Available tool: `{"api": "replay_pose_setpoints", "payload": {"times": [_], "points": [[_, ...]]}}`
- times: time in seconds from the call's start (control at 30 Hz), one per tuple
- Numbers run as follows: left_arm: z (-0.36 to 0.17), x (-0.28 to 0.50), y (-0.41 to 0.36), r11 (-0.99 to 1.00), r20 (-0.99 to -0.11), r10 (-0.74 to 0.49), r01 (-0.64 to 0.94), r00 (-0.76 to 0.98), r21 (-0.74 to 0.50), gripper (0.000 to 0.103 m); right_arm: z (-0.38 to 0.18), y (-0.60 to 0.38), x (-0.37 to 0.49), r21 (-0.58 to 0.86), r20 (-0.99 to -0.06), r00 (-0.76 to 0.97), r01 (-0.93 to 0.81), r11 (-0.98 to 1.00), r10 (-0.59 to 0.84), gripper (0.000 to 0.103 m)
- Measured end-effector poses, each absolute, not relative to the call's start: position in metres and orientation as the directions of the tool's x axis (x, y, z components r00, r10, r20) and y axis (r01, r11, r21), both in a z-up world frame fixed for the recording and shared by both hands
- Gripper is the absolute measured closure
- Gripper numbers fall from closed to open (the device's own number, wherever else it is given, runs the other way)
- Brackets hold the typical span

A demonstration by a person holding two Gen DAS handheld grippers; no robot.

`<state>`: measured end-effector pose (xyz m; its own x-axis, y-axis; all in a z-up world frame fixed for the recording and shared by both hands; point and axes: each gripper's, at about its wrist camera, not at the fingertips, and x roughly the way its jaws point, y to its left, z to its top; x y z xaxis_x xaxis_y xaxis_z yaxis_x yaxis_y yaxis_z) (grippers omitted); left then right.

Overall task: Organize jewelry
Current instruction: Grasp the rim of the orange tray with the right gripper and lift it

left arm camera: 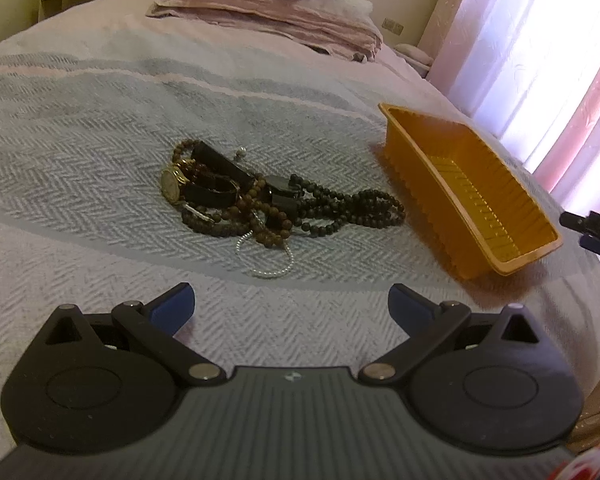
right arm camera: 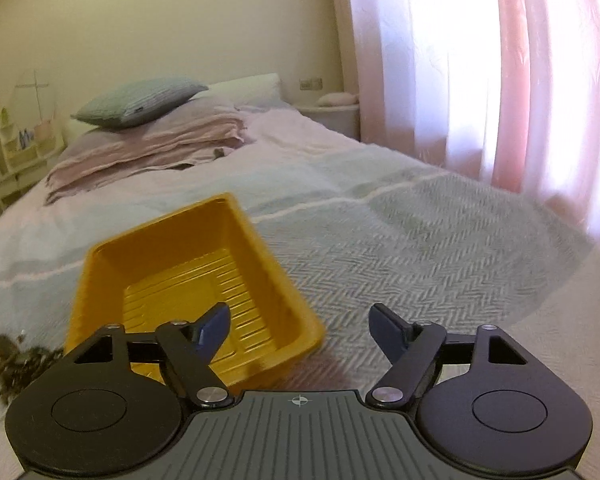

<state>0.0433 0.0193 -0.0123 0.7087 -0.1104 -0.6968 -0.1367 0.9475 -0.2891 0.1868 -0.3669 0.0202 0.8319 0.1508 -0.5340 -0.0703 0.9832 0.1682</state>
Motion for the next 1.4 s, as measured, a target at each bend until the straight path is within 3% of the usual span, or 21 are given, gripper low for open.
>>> {"api": "replay_pose_setpoints", "payload": {"times": [0.07,0.33,0.57,0.93,1.1,1.2,1.4], "points": [[-0.015,0.047,0.017,0.948,-0.702,-0.113,-0.135,0.703,-0.288,0.001,0.012,-0.374,0.201,0.187,-0.540,0.825,-0.079,0.979,0.169,0.039],[-0.024,0.059,0.013,0.947,-0.717,-0.121,-0.138,0.686,-0.292,0.001,-0.013,-0.376,0.238,0.195,-0.623,0.739,-0.170,0.966,0.256,0.066],[-0.029,0.064,0.010,0.946,-0.721,-0.126,-0.136,0.682,-0.294,0.001,-0.017,-0.369,0.252,0.183,-0.664,0.697,-0.202,0.962,0.272,0.074],[-0.029,0.060,0.012,0.944,-0.718,-0.131,-0.134,0.684,-0.300,0.001,-0.024,-0.363,0.267,0.209,-0.713,0.641,-0.195,0.958,0.286,0.074],[-0.029,0.058,0.014,0.943,-0.717,-0.126,-0.141,0.685,-0.301,0.001,-0.019,-0.353,0.263,0.151,-0.705,0.663,-0.207,0.967,0.252,0.075],[-0.030,0.058,0.014,0.945,-0.716,-0.125,-0.138,0.687,-0.298,0.001,-0.013,-0.350,0.259,0.145,-0.707,0.663,-0.202,0.969,0.244,0.086],[-0.029,0.057,0.018,0.944,-0.708,-0.140,-0.123,0.692,-0.307,0.002,0.003,-0.336,0.242,0.095,-0.699,0.685,-0.194,0.976,0.204,0.093]]}}
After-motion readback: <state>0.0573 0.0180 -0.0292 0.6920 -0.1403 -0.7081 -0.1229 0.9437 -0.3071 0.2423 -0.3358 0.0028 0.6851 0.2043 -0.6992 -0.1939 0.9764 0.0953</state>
